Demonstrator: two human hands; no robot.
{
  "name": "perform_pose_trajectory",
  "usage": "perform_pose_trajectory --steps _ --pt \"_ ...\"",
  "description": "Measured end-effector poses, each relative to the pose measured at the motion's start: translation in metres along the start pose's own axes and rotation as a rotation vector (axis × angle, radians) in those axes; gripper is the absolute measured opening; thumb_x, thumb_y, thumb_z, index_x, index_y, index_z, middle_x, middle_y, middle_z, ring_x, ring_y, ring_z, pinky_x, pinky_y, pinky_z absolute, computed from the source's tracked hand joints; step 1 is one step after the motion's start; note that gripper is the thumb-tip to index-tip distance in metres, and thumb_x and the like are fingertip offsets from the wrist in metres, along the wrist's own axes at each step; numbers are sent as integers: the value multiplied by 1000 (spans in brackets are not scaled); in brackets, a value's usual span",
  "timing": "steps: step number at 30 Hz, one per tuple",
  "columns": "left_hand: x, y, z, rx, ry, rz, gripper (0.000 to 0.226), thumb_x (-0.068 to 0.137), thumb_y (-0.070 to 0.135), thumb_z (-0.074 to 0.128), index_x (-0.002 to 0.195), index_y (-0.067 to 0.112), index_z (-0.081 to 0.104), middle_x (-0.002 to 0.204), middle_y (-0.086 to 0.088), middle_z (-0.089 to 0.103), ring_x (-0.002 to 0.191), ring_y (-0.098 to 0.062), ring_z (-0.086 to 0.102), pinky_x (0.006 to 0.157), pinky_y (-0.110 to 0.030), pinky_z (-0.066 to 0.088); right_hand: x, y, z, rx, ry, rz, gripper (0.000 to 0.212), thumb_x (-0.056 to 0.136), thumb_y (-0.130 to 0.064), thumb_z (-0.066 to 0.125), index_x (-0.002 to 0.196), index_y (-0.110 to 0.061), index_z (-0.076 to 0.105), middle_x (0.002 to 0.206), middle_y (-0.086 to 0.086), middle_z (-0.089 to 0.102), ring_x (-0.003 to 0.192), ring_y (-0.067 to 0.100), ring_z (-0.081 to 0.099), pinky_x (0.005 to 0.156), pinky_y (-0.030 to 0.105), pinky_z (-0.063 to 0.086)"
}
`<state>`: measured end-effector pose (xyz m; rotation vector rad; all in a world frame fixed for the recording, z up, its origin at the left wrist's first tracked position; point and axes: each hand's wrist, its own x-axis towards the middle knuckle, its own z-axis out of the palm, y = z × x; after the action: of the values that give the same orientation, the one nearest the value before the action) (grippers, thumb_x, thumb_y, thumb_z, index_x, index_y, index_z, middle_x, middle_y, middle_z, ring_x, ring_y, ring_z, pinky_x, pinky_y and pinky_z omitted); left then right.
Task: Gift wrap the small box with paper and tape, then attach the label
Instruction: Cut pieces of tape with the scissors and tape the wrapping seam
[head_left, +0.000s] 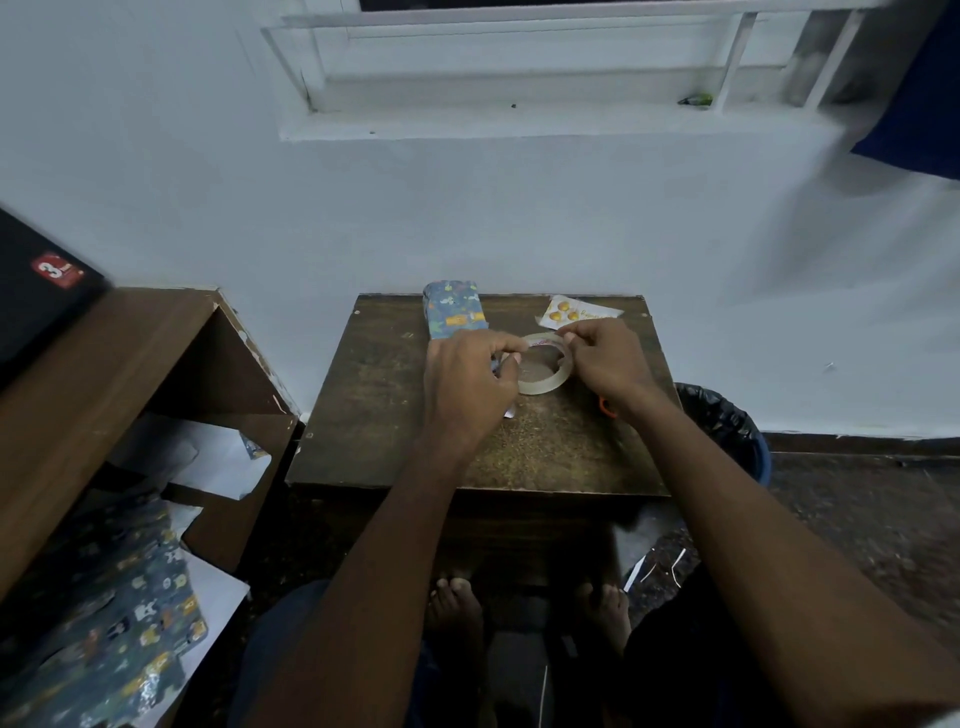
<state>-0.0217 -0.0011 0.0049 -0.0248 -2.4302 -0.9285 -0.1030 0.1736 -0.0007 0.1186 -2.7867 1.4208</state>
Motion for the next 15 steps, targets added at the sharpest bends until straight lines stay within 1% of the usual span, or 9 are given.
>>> perform_pose_trajectory --steps 2,3,5,7,9,11,12,13,15 --pt "0 -6 0 61 10 -1 17 90 19 76 100 30 83 104 14 78 110 -12 66 99 -41 43 0 3 -3 -89 6 -46 30 100 -8 57 116 -16 80 103 -1 78 97 10 67 85 28 51" --pt "0 -9 0 77 5 -19 18 89 19 76 101 31 83 108 13 77 114 -12 64 98 -38 39 0 6 -5 -99 4 -49 32 97 -3 56 113 -16 81 97 -3 78 92 10 68 83 29 54" --pt "0 -15 -1 86 -28 -68 20 91 19 74 103 32 83 116 11 75 120 -14 62 98 -38 36 0 10 -8 -28 -24 -19 33 95 4 56 109 -13 80 94 -2 79 92 13 73 89 39 61" --pt "-2 -17 -4 97 -57 -95 21 96 18 68 105 30 82 119 11 73 122 -16 60 97 -39 35 -3 10 -13 71 -45 28 33 96 8 53 112 -8 78 97 3 79 94 17 76 94 41 62" --pt "-3 -15 -8 111 -74 -135 24 101 19 61 108 30 81 124 12 70 126 -16 56 97 -37 28 -8 9 -20 61 2 22 33 94 8 58 117 -7 76 100 3 78 95 14 74 96 37 60" --pt "-5 -17 -9 124 -100 -191 28 105 23 53 111 32 80 131 13 66 134 -14 50 105 -37 22 -16 9 -29 -72 97 -5 33 87 6 64 111 -11 79 100 2 77 95 10 69 89 30 57" --pt "-6 -18 -11 109 -116 -191 32 105 24 49 113 31 79 134 10 65 137 -15 48 113 -41 24 -21 9 -33 -151 140 -1 31 82 5 65 102 -13 81 97 2 77 92 13 67 82 27 51" --pt "-7 -19 -12 88 -135 -168 35 103 23 46 115 29 78 136 5 64 138 -19 48 116 -49 30 -27 10 -36 -214 160 17 26 78 3 67 93 -15 80 92 3 76 89 18 66 75 27 47" --pt "-9 -19 -16 67 -189 -137 37 102 12 47 122 24 76 141 -4 61 141 -25 47 112 -54 42 -37 11 -37 -299 134 57 14 76 -6 72 81 -18 77 83 2 72 83 23 65 69 30 47"
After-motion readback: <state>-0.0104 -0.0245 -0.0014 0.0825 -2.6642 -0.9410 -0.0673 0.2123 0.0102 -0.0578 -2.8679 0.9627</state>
